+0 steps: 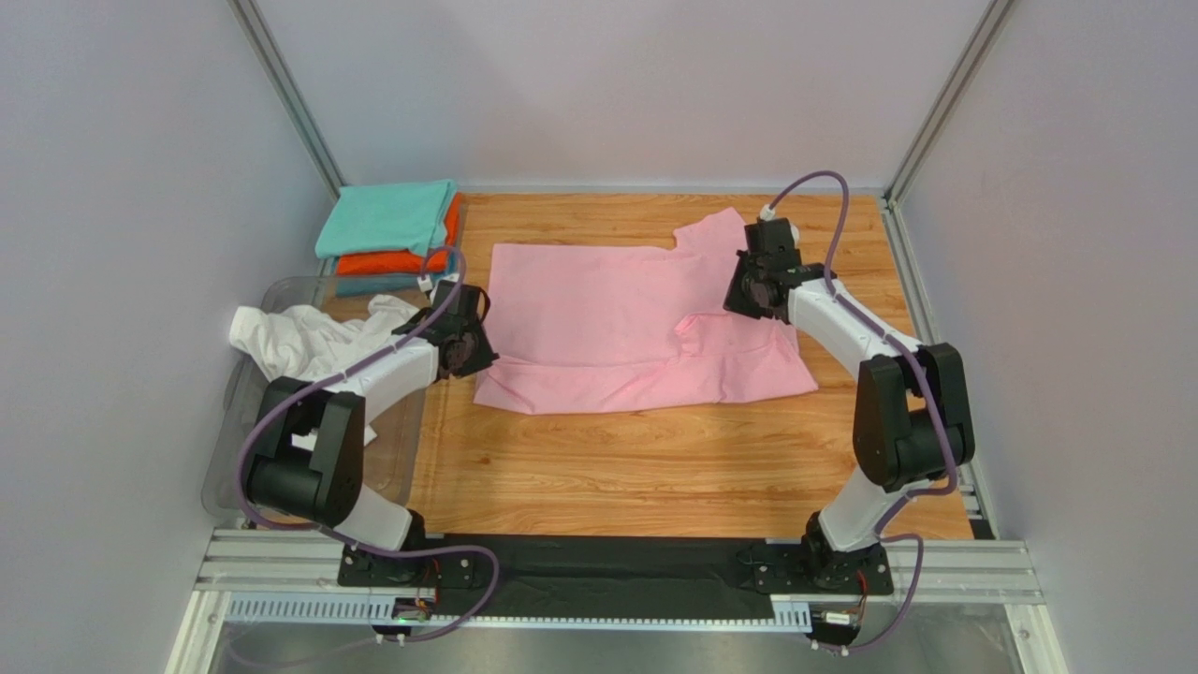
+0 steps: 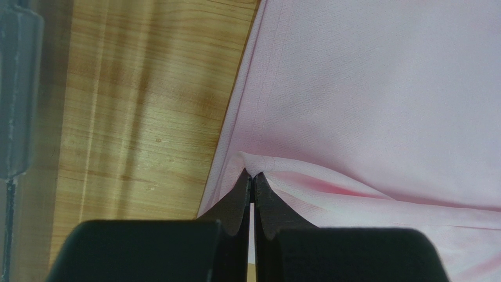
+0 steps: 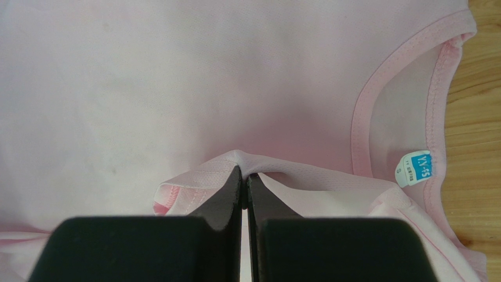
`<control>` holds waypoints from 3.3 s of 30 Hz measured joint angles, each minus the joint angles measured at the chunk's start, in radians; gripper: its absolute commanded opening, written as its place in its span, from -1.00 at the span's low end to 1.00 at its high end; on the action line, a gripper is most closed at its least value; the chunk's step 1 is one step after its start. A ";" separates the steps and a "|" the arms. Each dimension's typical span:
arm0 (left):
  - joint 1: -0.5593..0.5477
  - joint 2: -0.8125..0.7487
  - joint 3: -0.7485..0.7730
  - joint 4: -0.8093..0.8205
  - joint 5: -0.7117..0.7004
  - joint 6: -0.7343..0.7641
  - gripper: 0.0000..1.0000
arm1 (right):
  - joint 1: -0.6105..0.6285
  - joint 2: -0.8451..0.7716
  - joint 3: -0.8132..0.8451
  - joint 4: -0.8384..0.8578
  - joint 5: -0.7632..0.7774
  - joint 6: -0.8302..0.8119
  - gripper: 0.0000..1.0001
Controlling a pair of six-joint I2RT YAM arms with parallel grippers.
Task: Fold and stack the t-shirts
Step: Fold the tshirt
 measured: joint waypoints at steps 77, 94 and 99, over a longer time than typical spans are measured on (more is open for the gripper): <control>-0.177 -0.375 -0.411 0.198 0.319 -0.185 0.98 | -0.040 -0.618 -0.756 0.072 -0.117 0.239 1.00; -0.245 -1.000 -0.594 -0.198 0.214 -0.319 0.99 | -0.001 -1.246 -0.911 -0.383 -0.146 0.457 1.00; -0.246 -0.999 -0.537 -0.299 0.204 -0.307 0.99 | -0.001 -1.177 -0.824 -0.447 -0.137 0.415 1.00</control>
